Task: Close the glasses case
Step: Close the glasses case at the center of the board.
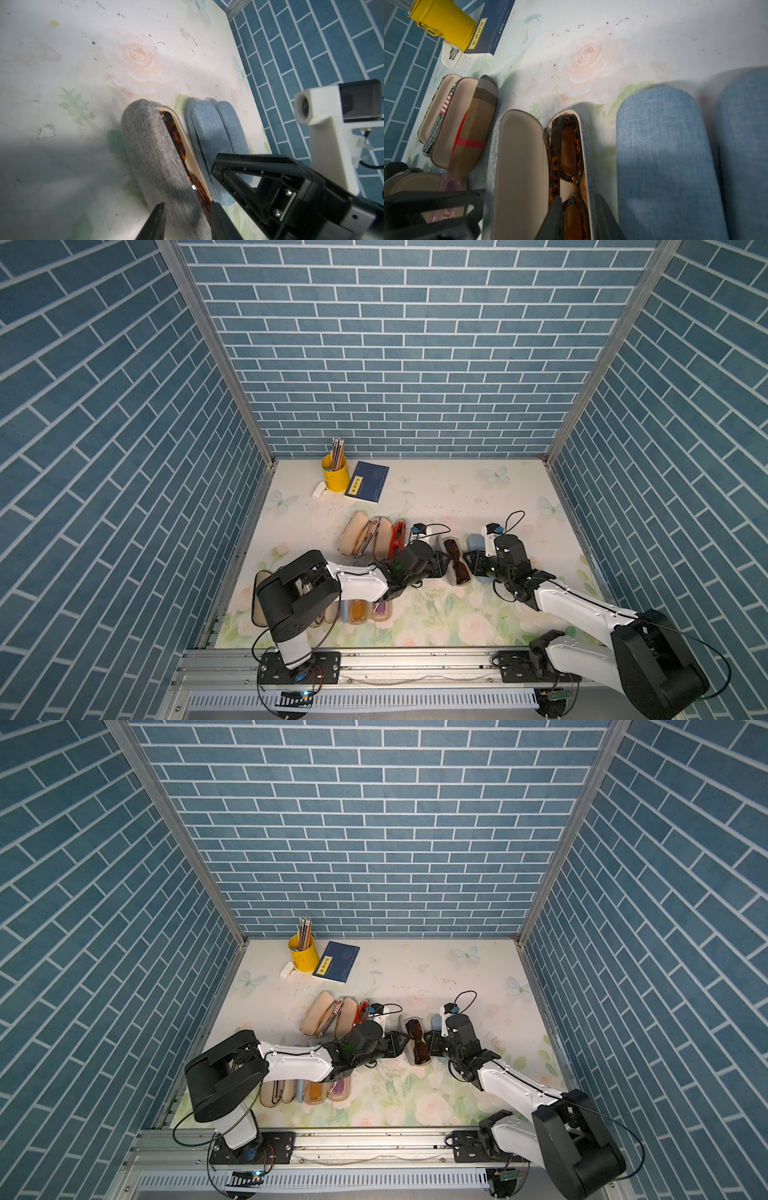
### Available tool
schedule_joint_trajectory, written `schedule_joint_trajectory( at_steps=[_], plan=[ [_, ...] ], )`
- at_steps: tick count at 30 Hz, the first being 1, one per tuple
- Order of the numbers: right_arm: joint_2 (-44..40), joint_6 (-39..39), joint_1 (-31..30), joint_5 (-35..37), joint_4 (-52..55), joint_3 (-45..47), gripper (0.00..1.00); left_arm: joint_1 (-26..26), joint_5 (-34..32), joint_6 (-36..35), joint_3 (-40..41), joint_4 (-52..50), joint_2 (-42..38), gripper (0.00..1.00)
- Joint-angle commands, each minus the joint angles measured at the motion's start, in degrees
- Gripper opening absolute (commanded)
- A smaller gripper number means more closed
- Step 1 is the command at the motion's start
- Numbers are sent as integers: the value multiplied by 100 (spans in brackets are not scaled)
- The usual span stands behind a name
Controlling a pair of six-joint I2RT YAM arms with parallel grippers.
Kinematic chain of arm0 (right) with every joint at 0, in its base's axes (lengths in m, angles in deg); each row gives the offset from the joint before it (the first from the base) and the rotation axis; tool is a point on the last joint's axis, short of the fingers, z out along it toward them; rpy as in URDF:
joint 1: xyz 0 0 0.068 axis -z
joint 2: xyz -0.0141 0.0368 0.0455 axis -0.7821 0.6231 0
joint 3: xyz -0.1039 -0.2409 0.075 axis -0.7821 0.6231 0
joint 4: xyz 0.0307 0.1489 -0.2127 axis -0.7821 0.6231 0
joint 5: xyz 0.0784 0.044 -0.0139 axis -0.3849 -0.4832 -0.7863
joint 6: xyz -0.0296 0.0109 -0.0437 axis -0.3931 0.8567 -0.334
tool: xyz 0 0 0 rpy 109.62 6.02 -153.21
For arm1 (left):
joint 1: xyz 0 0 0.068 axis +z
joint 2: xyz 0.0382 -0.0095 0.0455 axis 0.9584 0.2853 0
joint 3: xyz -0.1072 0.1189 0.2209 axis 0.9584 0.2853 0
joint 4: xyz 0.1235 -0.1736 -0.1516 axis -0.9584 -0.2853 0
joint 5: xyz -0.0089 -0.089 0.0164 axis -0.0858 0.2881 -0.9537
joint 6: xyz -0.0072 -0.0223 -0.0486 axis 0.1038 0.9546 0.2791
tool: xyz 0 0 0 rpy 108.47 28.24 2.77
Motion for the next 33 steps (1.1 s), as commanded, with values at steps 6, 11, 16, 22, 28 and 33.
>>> schedule_joint_trajectory(
  at_steps=[6,11,16,22,28,33],
  plan=[
    [167,-173,68,-210,-333,114,25,-25,-82,-145,-203,-304,124,34],
    [236,-173,93,-232,-406,163,25,-25,-57,-180,-269,-347,218,29],
    [291,-173,110,-267,-490,202,25,-26,-15,-258,-390,-414,338,26],
    [338,-173,119,-273,-536,244,25,-26,-10,-294,-505,-494,431,25],
    [338,-182,134,-282,-552,251,25,-35,14,-311,-625,-584,533,22],
    [336,-190,148,-289,-559,268,24,-42,14,-326,-680,-629,579,22]
  ],
)
